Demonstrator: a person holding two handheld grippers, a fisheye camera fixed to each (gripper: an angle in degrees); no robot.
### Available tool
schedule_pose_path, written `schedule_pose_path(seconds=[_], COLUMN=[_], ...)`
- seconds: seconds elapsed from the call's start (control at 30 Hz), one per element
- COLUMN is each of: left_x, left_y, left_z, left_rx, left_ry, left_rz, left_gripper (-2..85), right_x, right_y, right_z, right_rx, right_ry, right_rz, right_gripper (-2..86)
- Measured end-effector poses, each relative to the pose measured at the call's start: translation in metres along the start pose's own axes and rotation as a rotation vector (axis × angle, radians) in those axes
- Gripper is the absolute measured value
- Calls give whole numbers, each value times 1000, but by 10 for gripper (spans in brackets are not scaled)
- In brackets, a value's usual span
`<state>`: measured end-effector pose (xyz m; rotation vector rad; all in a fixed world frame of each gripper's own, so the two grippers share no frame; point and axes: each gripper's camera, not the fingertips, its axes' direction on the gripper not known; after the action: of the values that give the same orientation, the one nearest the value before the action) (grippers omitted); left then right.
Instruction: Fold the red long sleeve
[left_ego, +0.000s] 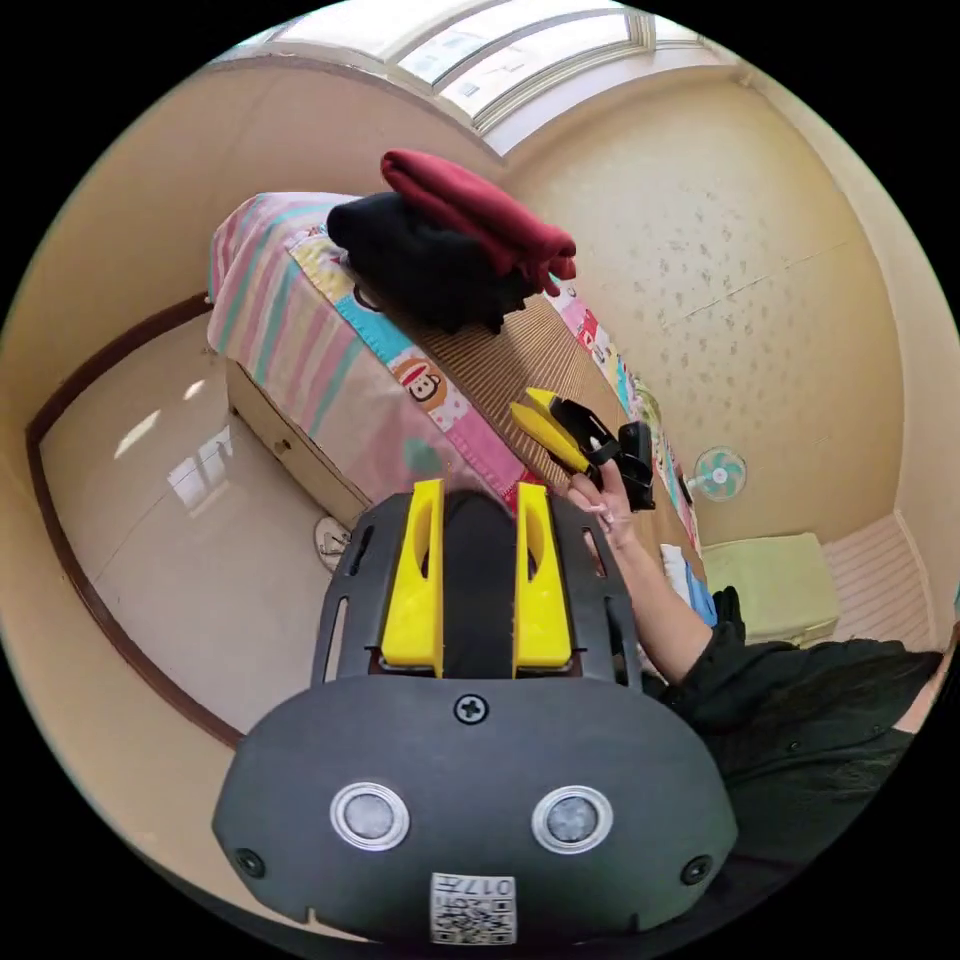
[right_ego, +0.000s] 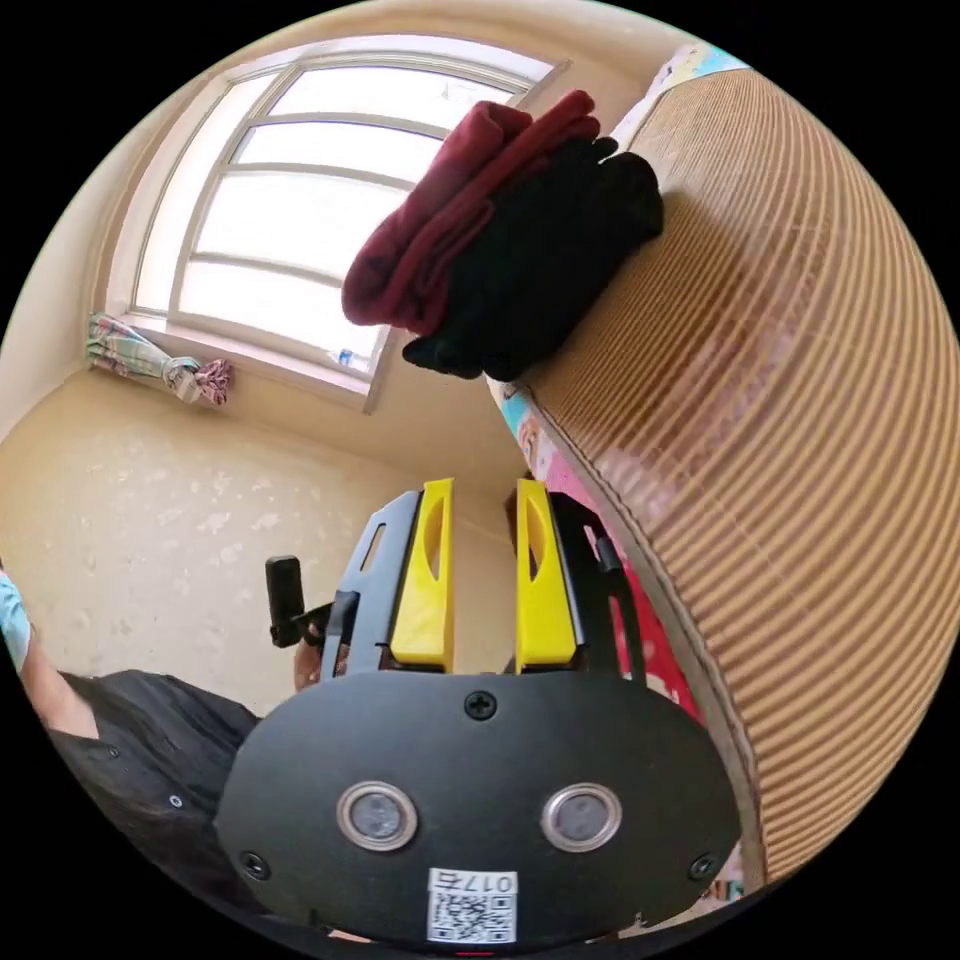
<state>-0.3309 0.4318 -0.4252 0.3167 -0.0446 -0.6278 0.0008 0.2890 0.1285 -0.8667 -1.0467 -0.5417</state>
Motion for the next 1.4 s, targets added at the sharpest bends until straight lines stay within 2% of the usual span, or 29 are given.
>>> schedule_pose_path(seconds=[0.17, 0.37, 0.43, 0.53, 0.6, 0.7, 0.73, 0.8, 1.0, 1.1, 1.2, 1.27, 1.33, 1.4], left_x=[49, 179, 234, 275, 285, 283, 282, 279, 264, 254, 251, 255, 264, 268], left_y=[-2, -34, -30, -16, -6, 15, 29, 45, 73, 81, 88, 91, 87, 80], left_z=[75, 177, 216, 271, 311, 365, 362, 367, 379, 384, 391, 395, 398, 401], left_rx=[-99, -141, -160, -152, -185, -264, -173, -134, -76, -47, -44, -56, -102, -88], left_ry=[35, 140, 174, 103, 45, -54, -88, -120, -155, -166, -183, -219, -209, -216], left_rz=[176, 486, 595, 643, 640, 607, 622, 647, 643, 618, 621, 628, 599, 552], left_gripper=[120, 127, 127, 127, 132, 142, 135, 133, 106, 86, 86, 94, 192, 224], right_x=[-18, -52, -60, -42, -9, 24, 18, 9, -11, -43, -47, -39, -36, -36], right_y=[85, 139, 160, 191, 200, 196, 197, 196, 182, 188, 184, 168, 150, 126], right_z=[-118, -236, -258, -279, -272, -232, -223, -196, -191, -203, -209, -209, -201, -188], right_rx=[149, 439, 548, 638, 582, 440, 472, 516, 535, 667, 640, 560, 513, 508], right_ry=[460, 1111, 1240, 1198, 1168, 1224, 1261, 1329, 1334, 1425, 1440, 1371, 1342, 1345], right_rz=[-47, 149, 211, 336, 473, 570, 533, 478, 536, 454, 396, 417, 393, 350], right_gripper=[122, 133, 134, 136, 145, 171, 174, 171, 166, 154, 151, 162, 176, 184])
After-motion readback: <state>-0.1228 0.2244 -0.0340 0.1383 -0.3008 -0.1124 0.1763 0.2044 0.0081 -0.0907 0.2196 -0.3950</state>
